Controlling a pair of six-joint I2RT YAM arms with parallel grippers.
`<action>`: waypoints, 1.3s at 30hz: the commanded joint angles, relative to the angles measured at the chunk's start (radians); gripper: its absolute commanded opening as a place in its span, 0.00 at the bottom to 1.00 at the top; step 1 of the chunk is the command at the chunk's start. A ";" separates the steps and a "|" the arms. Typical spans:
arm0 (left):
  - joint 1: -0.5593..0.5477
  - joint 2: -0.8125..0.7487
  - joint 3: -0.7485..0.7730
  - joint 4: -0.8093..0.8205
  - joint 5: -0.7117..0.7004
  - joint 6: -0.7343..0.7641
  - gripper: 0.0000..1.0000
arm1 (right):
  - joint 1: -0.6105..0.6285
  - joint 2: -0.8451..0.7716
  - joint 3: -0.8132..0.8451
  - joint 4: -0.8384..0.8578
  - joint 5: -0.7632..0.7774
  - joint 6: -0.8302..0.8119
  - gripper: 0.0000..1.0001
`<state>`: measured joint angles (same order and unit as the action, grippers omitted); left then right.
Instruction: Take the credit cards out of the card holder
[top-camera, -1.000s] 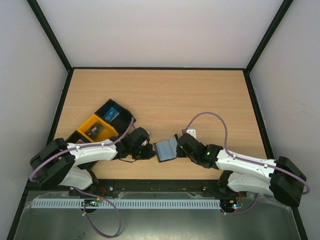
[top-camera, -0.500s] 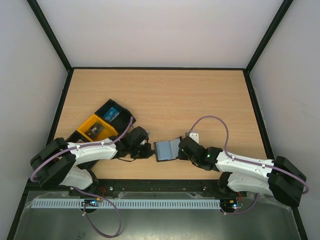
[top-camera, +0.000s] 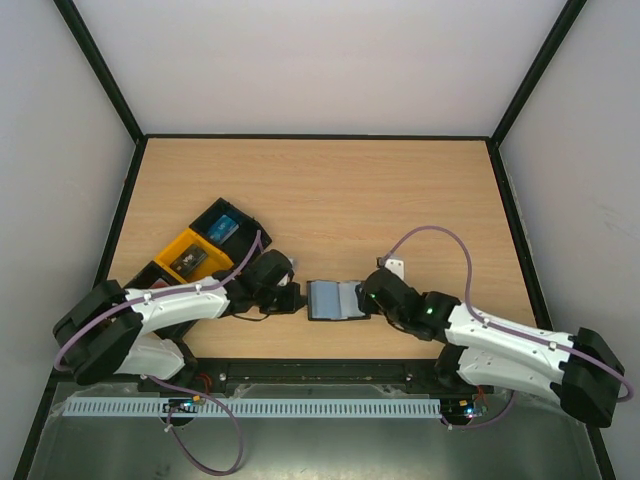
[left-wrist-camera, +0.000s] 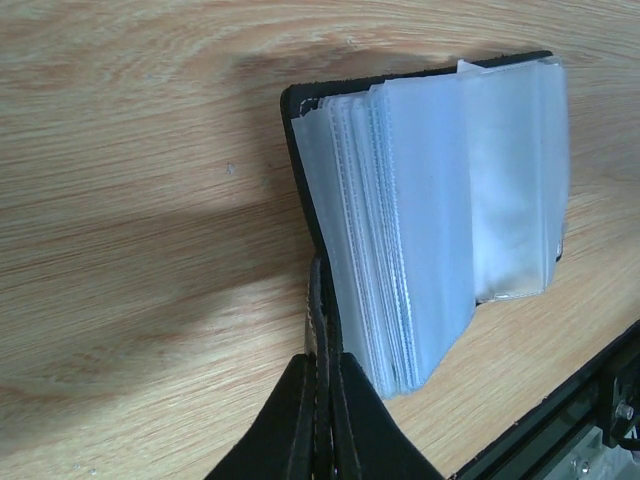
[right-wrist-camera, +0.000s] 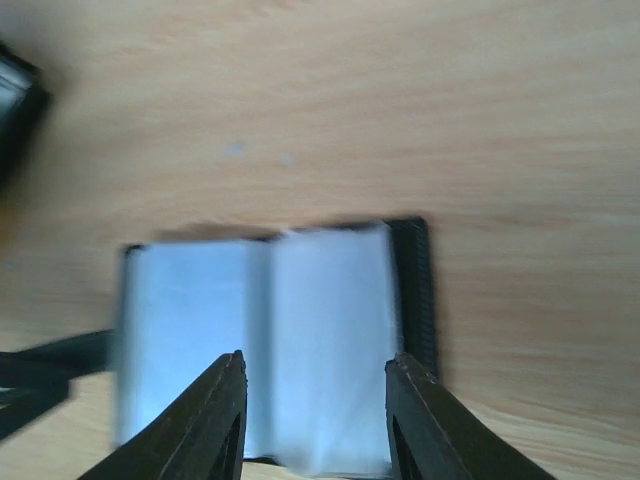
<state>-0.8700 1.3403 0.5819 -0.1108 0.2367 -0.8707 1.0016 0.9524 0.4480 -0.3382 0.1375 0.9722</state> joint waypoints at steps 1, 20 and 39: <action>0.004 -0.026 0.007 0.000 0.015 0.013 0.03 | 0.004 -0.049 0.083 -0.017 -0.042 -0.066 0.38; 0.006 -0.030 -0.001 0.005 0.015 -0.007 0.03 | 0.029 0.271 0.093 0.261 -0.238 -0.024 0.56; 0.047 -0.072 0.000 -0.087 -0.057 -0.012 0.11 | 0.047 0.355 0.019 0.390 -0.204 -0.006 0.33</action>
<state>-0.8383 1.3132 0.5819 -0.1566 0.2001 -0.8795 1.0424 1.2984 0.5049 -0.0147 -0.0910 0.9600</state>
